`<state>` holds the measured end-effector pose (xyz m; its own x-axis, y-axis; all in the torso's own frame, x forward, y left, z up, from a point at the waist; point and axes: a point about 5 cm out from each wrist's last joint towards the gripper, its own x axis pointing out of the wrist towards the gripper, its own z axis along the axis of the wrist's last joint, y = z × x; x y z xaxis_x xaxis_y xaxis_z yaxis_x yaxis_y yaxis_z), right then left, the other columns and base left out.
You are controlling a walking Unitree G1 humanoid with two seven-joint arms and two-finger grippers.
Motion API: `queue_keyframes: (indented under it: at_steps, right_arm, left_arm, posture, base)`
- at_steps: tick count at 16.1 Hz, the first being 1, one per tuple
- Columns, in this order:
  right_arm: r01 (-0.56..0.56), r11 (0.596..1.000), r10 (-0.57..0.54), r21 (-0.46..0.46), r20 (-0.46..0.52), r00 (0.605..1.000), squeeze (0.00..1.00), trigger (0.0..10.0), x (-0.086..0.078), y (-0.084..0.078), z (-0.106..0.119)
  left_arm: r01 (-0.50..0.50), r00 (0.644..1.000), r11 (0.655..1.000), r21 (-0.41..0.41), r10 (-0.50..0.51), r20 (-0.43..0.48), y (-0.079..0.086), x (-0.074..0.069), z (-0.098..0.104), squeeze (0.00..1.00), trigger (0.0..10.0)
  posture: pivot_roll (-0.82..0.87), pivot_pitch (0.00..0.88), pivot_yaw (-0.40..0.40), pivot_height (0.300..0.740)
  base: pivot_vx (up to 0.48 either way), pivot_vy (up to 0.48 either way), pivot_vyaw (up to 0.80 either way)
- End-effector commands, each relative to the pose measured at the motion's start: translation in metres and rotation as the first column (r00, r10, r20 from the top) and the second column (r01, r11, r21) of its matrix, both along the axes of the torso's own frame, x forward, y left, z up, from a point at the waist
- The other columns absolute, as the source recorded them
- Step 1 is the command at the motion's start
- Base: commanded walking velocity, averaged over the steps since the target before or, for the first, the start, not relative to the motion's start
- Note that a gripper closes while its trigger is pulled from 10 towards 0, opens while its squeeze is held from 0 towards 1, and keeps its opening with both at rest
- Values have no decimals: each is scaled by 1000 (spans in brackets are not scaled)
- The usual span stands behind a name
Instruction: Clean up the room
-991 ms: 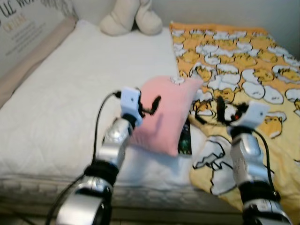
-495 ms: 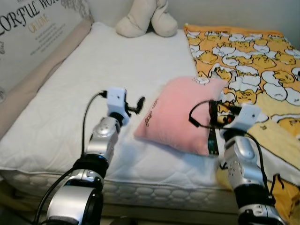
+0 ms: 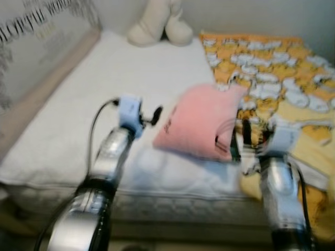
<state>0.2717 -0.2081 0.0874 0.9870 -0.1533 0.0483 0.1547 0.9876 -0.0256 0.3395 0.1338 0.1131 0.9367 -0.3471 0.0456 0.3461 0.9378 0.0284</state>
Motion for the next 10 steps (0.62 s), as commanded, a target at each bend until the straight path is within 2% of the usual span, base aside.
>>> queue_keyframes:
  at_steps: [1, 2, 3, 5, 7, 9, 10]
  right_arm:
    - [28, 997, -25, -73, 46, 999, 0, 10000, -13, 2, 9]
    - [46, 996, -44, -80, 26, 999, 0, 10000, -24, 1, 5]
    - [42, 994, -44, -98, -17, 999, 0, 10000, -43, 0, -3]
    - [-9, 997, 6, -72, -37, 999, 0, 10000, -70, 3, -7]
    - [-48, 996, 46, -71, -25, 999, 0, 10000, -80, 10, -2]
    - [-58, 995, 57, -79, -15, 998, 0, 10000, -78, 15, 2]
    - [-86, 993, 86, -86, -2, 996, 0, 10000, -73, 19, 5]
  left_arm:
    - [58, 996, 998, 12, -58, 73, -11, -16, 11, 0, 10000]
    - [68, 996, 998, 12, -69, 55, -12, -26, 7, 0, 10000]
    - [90, 996, 996, 7, -90, 14, -10, -46, -3, 0, 10000]
    - [105, 995, 993, 47, -104, -5, 0, -73, -16, 0, 10000]
    - [88, 996, 996, 30, -88, 14, 2, -87, -9, 0, 10000]
    - [21, 1000, 999, -28, -21, 22, -3, -82, 2, 0, 10000]
    - [-38, 999, 997, -61, 38, -4, -4, -73, 4, 0, 10000]
  posture:
    - [-25, 0, -6, 740]
    - [-20, 0, -10, 740]
    - [-11, 0, -18, 740]
    - [-6, 0, -29, 740]
    - [-6, 0, -38, 740]
    - [-3, 0, -48, 740]
    - [-8, 0, -51, 740]
  base:
    - [0, 0, 0]
    - [0, 0, 0]
    - [0, 0, 0]
    - [0, 0, 0]
    - [0, 0, 0]
    - [442, 0, 0]
    - [465, 0, 0]
